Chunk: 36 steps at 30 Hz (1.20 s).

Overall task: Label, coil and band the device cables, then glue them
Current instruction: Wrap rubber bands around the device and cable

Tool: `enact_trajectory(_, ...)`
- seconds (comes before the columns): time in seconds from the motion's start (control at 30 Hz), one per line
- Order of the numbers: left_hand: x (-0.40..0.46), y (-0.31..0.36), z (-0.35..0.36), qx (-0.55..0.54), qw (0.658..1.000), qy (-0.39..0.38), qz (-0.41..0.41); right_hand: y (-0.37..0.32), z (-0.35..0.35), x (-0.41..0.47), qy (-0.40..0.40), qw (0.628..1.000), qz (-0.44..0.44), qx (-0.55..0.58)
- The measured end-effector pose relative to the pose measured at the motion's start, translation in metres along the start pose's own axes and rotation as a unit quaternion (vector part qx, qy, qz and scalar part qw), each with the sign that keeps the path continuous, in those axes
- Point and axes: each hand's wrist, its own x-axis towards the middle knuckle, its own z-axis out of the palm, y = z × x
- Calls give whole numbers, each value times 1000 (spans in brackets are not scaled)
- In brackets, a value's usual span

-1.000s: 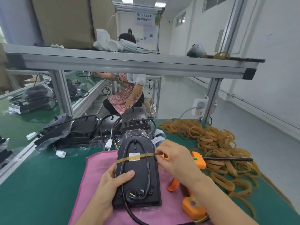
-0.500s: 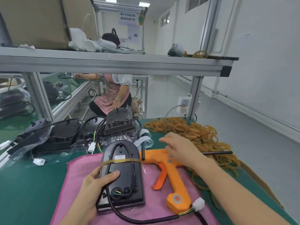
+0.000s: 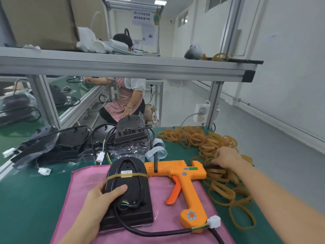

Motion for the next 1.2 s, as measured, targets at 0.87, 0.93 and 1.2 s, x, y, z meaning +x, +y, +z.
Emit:
enact_trajectory(0.87, -51, 4, 5, 560, 606, -174, 538, -102, 12, -105, -234, 638, -29, 733)
enact_trajectory(0.93, -52, 2, 8, 564, 597, -159, 548, -109, 14, -112, -252, 612, -15, 750)
enact_trajectory(1.2, -59, -14, 21, 474, 699, -62, 531, -113, 2, -121, -257, 482, -103, 831)
